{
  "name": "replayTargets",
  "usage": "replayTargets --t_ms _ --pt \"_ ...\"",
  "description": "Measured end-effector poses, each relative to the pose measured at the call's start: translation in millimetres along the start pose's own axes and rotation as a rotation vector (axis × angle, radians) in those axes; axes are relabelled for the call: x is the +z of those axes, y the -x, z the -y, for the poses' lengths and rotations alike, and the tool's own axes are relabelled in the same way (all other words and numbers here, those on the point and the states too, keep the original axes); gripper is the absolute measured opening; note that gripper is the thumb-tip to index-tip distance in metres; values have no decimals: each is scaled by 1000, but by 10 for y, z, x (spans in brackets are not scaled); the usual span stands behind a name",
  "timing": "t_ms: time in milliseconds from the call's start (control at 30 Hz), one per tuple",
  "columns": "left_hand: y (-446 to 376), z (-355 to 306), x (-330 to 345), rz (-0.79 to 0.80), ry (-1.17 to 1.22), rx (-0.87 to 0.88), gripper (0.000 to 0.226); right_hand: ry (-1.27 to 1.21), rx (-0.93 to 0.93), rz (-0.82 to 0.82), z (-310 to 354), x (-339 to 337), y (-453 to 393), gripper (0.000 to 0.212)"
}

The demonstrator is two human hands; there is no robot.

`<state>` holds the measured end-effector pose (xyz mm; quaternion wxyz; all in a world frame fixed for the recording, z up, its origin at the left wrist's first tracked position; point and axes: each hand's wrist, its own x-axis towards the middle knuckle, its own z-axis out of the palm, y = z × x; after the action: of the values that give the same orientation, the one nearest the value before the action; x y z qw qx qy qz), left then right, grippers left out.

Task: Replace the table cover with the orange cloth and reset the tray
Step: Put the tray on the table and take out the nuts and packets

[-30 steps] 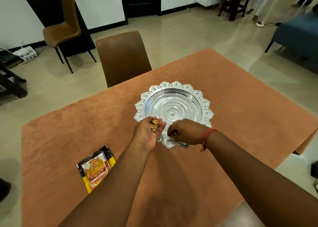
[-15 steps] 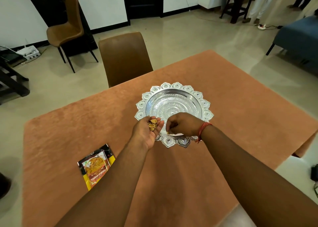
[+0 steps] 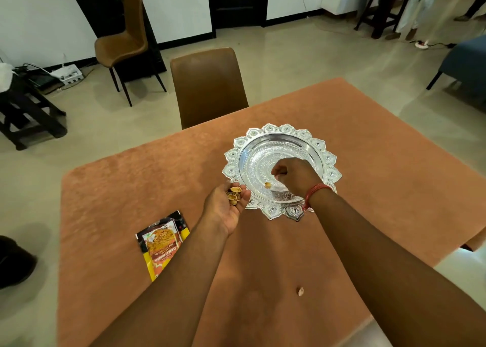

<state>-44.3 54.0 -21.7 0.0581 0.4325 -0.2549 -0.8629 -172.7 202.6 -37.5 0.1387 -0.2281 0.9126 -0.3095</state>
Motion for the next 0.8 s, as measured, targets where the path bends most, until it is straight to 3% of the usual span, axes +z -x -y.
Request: replayTargets --t_ms 100,167,300,433,533,633,800 --pt "21 67 -77 -3 -1 -20 32 -246 -41 7 311 -20 100 13" --pt "49 125 -120 27 -1 -43 26 -305 -143 101 580 28 208 14" --pt "53 199 -203 93 81 -48 31 -41 -319 295 834 236 440 20" --pt "21 231 -333 62 22 -83 20 1 -346 143 804 272 664 21" --pt "-18 265 -501 45 24 -142 27 -103 -369 -11 691 243 1023 15" --pt "-1 295 -670 9 30 -155 35 -72 -288 35 312 458 1504 8" --pt "32 340 -977 -39 -16 -183 28 227 75 245 -601 1121 2287 15"
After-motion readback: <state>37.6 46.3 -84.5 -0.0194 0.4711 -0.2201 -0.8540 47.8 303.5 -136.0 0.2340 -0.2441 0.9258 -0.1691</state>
